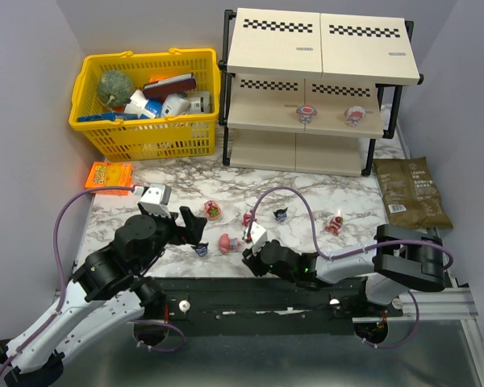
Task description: Place and organize the plastic toys onto the shelf
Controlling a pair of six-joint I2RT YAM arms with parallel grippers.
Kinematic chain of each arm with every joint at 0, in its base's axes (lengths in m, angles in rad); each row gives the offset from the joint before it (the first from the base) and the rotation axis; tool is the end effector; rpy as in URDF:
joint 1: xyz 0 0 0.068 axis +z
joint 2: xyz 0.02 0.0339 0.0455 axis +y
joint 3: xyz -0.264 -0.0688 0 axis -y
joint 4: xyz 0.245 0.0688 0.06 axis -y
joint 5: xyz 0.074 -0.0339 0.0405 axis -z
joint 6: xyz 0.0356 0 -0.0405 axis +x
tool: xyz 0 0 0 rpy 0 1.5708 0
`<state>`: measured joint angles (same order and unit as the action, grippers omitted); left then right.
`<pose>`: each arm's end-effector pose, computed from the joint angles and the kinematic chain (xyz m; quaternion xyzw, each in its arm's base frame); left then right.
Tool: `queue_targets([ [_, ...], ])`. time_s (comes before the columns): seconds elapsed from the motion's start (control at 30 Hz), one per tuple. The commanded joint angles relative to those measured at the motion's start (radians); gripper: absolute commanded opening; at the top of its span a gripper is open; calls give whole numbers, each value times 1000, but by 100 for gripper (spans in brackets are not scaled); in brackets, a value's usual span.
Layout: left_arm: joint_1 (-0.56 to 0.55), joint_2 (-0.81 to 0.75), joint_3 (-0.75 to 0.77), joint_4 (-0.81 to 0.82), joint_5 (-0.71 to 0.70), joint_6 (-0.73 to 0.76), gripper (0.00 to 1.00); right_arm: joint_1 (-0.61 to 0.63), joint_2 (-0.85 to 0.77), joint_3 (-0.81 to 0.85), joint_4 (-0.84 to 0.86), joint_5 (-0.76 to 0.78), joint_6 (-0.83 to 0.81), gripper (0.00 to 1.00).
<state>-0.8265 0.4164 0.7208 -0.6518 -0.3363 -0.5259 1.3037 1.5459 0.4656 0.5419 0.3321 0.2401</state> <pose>0.0733 -0.0623 0.3143 0.0258 0.8124 -0.2475 0.5273 0.0836 0.2614 0.1344 -0.3646 0.7807 0.2365 0.4491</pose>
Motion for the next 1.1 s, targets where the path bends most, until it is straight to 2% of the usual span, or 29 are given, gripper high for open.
queue_targets([
  [0.0, 4, -7, -14, 18, 19, 7, 99, 8, -29, -2, -26, 67, 42, 45],
  [0.17, 3, -10, -17, 20, 20, 6, 99, 8, -79, -7, -45, 68, 65, 47],
  [0.3, 4, -8, -14, 18, 20, 6, 99, 8, -99, 53, -100, 67, 47, 63],
  [0.37, 4, -11, -14, 18, 19, 6, 99, 8, -76, 121, -140, 71, 57, 66],
  [0.47, 4, -16, -15, 17, 16, 4, 99, 8, -28, 194, -227, 100, 152, 69],
  [0.6, 4, -22, -17, 17, 11, 3, 99, 8, 20, 269, -344, 182, 380, 73],
  [0.7, 3, -21, -17, 17, 13, 3, 99, 9, 46, 271, -336, 189, 432, 75],
  [1.07, 4, -25, -17, 18, 16, 4, 99, 8, 177, 386, -367, 208, 318, 83],
])
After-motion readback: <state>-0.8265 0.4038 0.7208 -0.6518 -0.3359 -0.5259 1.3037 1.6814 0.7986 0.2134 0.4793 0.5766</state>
